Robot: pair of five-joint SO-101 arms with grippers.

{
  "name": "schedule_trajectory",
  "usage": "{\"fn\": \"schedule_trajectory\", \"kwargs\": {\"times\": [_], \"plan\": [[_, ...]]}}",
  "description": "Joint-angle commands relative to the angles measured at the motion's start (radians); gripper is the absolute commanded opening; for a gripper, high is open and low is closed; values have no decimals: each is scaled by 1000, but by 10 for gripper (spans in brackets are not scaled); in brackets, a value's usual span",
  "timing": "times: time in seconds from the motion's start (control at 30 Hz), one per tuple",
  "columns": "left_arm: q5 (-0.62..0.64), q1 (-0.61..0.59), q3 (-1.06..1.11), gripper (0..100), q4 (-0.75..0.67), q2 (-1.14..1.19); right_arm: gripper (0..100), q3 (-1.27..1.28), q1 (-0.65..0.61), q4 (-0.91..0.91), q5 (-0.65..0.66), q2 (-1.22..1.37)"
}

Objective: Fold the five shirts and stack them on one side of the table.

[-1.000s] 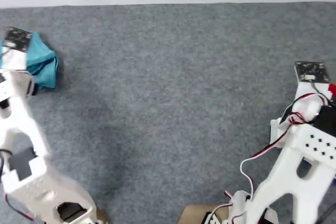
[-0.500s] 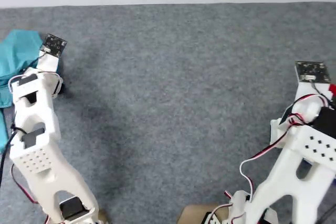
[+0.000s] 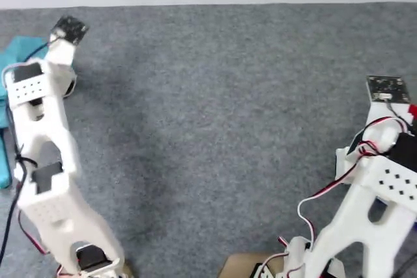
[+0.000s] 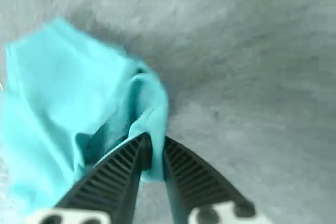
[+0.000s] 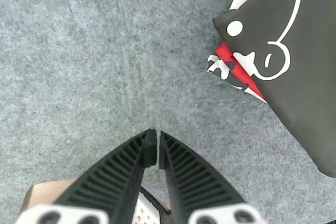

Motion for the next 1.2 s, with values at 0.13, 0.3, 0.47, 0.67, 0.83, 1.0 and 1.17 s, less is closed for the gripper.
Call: {"fn": "schedule_trajectory", "kwargs": {"times": [0.13, 0.3, 0.47, 0.67, 0.83, 1.0, 1.17], "plan": [[15, 267, -41, 5, 298, -374, 9, -5, -10, 42, -3, -27], [169, 516, -41, 5, 404, -531, 9, -5, -10, 42, -2, -28], [334, 845, -39, 5, 506, -598, 9, -5, -10, 42, -2, -28], [436, 1034, 39, 9, 540, -532, 9, -9, -10, 44, 0, -28], [494, 985, 58, 146, 554, -519, 9, -5, -10, 44, 0, -28], [499, 950, 58, 180, 559, -562, 9, -5, -10, 44, 0, -28], [463, 896, 77, 178, 591, -592, 9, -5, -10, 44, 0, -28]]}}
